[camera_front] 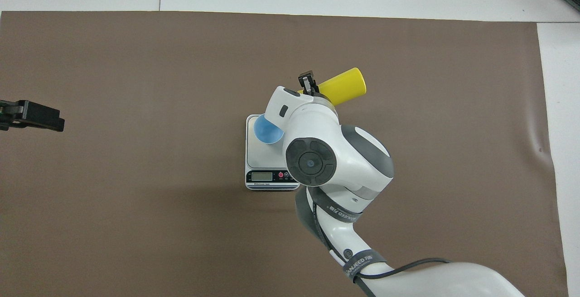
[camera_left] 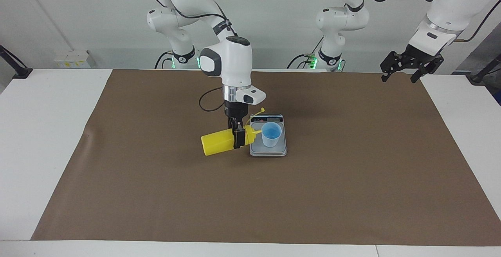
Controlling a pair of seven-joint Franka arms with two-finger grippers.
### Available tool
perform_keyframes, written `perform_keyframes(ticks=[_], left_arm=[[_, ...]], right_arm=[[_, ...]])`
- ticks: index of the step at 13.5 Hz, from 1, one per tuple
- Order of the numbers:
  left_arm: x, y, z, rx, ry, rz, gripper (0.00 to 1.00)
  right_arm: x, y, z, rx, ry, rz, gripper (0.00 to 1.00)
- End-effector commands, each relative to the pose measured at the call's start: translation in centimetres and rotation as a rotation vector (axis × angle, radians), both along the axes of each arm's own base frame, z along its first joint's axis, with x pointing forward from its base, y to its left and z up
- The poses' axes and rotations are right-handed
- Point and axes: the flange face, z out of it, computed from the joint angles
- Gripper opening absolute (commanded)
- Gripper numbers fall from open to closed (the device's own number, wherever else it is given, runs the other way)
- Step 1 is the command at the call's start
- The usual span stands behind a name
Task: Pour seasoning into cup on scale with both arms
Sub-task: 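Tilt the yellow bottle over the blue cup with the right gripper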
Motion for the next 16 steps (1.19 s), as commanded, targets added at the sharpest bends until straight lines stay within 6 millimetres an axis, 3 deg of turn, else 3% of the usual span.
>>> perform_keyframes(ticks=[1,4,16], left_arm=[[-0.9,0.2,0.2,0.020,0.000,0.008,1.00],[-0.9,0.2,0.1,0.020,0.001,0.008,1.00],[-0.9,0.2,0.2,0.020,0.000,0.008,1.00]], right_arm=[[0.4,0.5,-0.1,-0.111,-0.052,0.031,0.00],[-1.4,2.9,-1.2,-0.213,-0.063,0.091,0.00],[-2.0,4.0,-2.3,-0.271,-0.077,0.128,0.00]])
